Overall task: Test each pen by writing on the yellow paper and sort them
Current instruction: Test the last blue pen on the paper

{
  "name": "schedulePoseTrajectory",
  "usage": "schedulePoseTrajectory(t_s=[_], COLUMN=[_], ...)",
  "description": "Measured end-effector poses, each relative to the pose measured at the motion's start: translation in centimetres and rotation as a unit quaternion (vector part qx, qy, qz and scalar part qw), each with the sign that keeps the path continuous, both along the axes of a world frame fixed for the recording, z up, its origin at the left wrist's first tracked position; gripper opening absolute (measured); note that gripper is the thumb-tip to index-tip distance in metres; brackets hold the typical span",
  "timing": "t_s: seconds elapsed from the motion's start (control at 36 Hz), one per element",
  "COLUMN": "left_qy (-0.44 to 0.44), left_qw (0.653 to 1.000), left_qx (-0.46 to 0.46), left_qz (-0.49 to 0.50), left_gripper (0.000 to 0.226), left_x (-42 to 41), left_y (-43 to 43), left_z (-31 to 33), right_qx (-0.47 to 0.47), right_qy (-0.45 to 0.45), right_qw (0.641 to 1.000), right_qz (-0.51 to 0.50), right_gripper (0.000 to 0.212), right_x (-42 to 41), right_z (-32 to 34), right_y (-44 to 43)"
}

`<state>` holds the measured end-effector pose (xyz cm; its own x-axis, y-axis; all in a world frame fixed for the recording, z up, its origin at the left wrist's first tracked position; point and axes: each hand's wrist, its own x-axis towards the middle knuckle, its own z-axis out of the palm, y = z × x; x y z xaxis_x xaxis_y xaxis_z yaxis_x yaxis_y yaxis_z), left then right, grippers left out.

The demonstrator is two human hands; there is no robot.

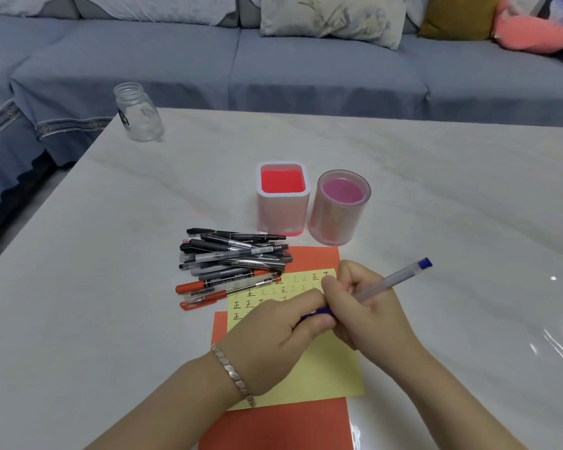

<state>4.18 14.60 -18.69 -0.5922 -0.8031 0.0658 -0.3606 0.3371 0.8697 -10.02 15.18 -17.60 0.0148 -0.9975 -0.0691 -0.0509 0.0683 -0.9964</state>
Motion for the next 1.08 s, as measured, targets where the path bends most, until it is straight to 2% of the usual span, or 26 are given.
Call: schedulePoseTrajectory(t_s=[0.06,0.11,0.17,0.25,0.28,0.33,0.36,0.39,0.42,0.44,0.5,0.53,0.56,0.64,0.69,0.75,0.81,0.89,0.92,0.97,1.0,1.06,1.08], left_qy=[-0.018,-0.056,-0.085,-0.127,-0.166,-0.234,-0.254,-0.267,-0.280,-0.291,-0.304,-0.308,-0.308,-0.276,-0.257,-0.271,-0.292,-0.330,-0.340,-0.341,-0.331,-0.335,-0.342], left_qw=[1.000,0.998,0.995,0.976,0.966,0.946,0.938,0.929,0.918,0.907,0.895,0.891,0.885,0.897,0.915,0.923,0.921,0.916,0.916,0.918,0.920,0.916,0.914], left_qx=[-0.001,-0.022,-0.032,-0.047,-0.060,-0.091,-0.131,-0.169,-0.206,-0.233,-0.255,-0.258,-0.268,-0.287,-0.284,-0.268,-0.257,-0.228,-0.213,-0.199,-0.208,-0.218,-0.217], left_qz=[-0.002,0.003,0.048,0.169,0.187,0.206,0.198,0.192,0.192,0.194,0.203,0.212,0.222,0.193,0.125,0.054,0.010,-0.022,-0.029,-0.029,-0.024,-0.027,-0.029], left_gripper=[0.016,0.011,0.010,0.021,0.026,0.033,0.040,0.052,0.064,0.072,0.074,0.072,0.067,0.054,0.044,0.041,0.042,0.043,0.045,0.053,0.054,0.050,0.047], left_x=[0.2,0.3,0.6,1.8,2.4,3.6,4.1,4.7,5.2,5.6,5.9,5.8,5.5,4.0,2.8,1.7,1.0,0.4,0.2,0.2,0.3,0.3,0.3], left_y=[0.1,0.2,0.4,0.2,0.0,-0.3,-0.5,-0.7,-0.8,-0.8,-1.0,-0.9,-0.8,-0.2,0.3,0.6,0.6,0.0,-0.1,-0.2,-0.3,-0.2,-0.1], left_z=[0.1,0.1,-0.2,-1.7,-2.6,-4.3,-5.3,-6.2,-7.0,-7.8,-8.2,-8.0,-8.0,-7.5,-7.4,-7.4,-8.0,-8.4,-8.3,-8.5,-8.8,-9.0,-9.1], right_qx=[0.000,-0.010,-0.034,-0.041,-0.032,0.060,0.101,0.094,0.063,0.035,-0.026,-0.038,-0.034,-0.048,-0.046,-0.047,-0.039,-0.019,0.014,0.033,0.030,0.011,0.011], right_qy=[0.005,0.024,0.036,0.046,0.049,-0.006,-0.004,0.064,0.179,0.280,0.446,0.480,0.489,0.483,0.483,0.458,0.430,0.305,0.264,0.204,0.142,0.103,0.086], right_qw=[1.000,1.000,0.999,0.997,0.997,0.996,0.994,0.993,0.982,0.958,0.884,0.861,0.855,0.861,0.863,0.876,0.894,0.950,0.964,0.978,0.987,0.987,0.987], right_qz=[0.010,0.006,-0.022,-0.044,-0.048,-0.060,-0.047,-0.018,0.017,0.051,0.141,0.164,0.168,0.150,0.145,0.143,0.125,0.057,0.027,-0.029,-0.062,-0.125,-0.137], right_gripper=[0.046,0.045,0.035,0.015,0.015,0.018,0.015,0.012,0.013,0.028,0.066,0.075,0.079,0.087,0.095,0.091,0.067,0.016,0.015,0.017,0.022,0.064,0.068], right_x=[-0.3,-0.7,-1.2,-2.2,-2.4,-2.9,-3.0,-3.1,-3.4,-3.8,-4.4,-4.5,-4.5,-4.2,-4.1,-4.1,-4.1,-4.2,-4.2,-4.3,-4.4,-4.6,-4.5], right_z=[0.3,0.4,0.6,-0.1,-0.6,-1.8,-2.3,-3.0,-3.9,-5.0,-7.2,-8.0,-8.1,-8.4,-8.5,-8.6,-8.7,-6.4,-5.6,-5.0,-4.9,-5.4,-5.3], right_y=[0.2,0.3,0.5,0.8,0.9,1.2,1.4,1.8,1.9,2.1,2.1,2.0,2.0,1.9,1.7,1.7,1.9,2.5,2.5,1.9,1.6,1.0,0.7])
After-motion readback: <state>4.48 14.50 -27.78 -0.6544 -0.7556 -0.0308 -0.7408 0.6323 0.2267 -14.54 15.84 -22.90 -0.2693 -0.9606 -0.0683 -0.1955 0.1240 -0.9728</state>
